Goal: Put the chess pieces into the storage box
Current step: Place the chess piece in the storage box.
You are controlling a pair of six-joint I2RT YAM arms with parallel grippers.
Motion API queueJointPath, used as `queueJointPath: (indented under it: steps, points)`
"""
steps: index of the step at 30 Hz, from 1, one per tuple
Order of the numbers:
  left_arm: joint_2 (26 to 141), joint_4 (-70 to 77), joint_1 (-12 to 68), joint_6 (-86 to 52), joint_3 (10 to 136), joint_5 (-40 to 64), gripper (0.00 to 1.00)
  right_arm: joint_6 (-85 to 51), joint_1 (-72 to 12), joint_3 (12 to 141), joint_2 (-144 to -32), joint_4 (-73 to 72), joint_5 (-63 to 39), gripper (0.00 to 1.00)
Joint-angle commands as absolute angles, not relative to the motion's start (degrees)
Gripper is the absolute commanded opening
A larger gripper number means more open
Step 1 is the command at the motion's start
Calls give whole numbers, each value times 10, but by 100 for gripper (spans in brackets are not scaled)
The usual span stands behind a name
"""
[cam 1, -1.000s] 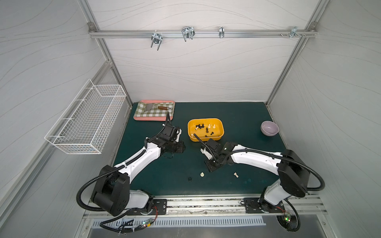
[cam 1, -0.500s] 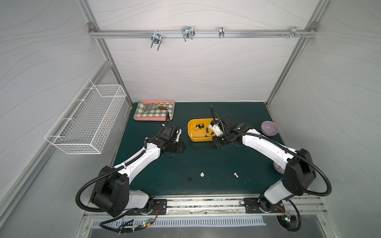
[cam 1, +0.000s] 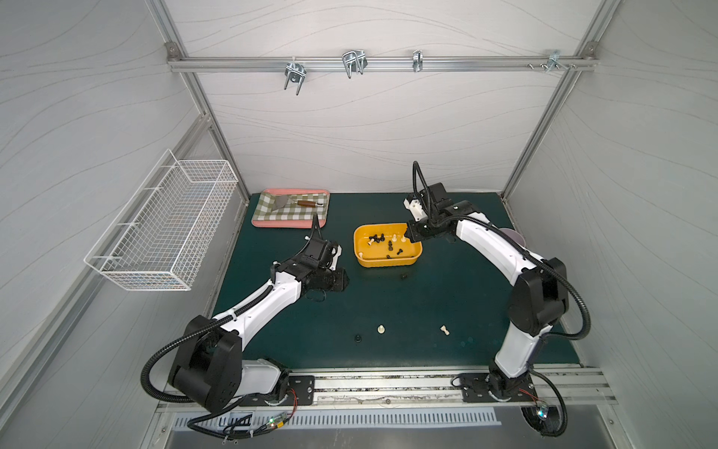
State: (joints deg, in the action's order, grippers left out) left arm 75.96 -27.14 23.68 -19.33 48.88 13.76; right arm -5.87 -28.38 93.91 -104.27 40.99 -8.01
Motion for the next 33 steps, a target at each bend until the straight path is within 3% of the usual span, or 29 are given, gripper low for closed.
queueJointPath:
  steps: [1, 27, 33]
  points:
    - [743, -269, 237, -199, 489, 142, 37, -42, -277, 962, -1067, 422, -91, 6]
    - [732, -271, 241, -201, 479, 140, 37, -41, -261, 973, -1101, 423, -89, 17]
    - [728, -276, 241, -200, 475, 139, 37, -42, -261, 970, -1097, 420, -89, 26]
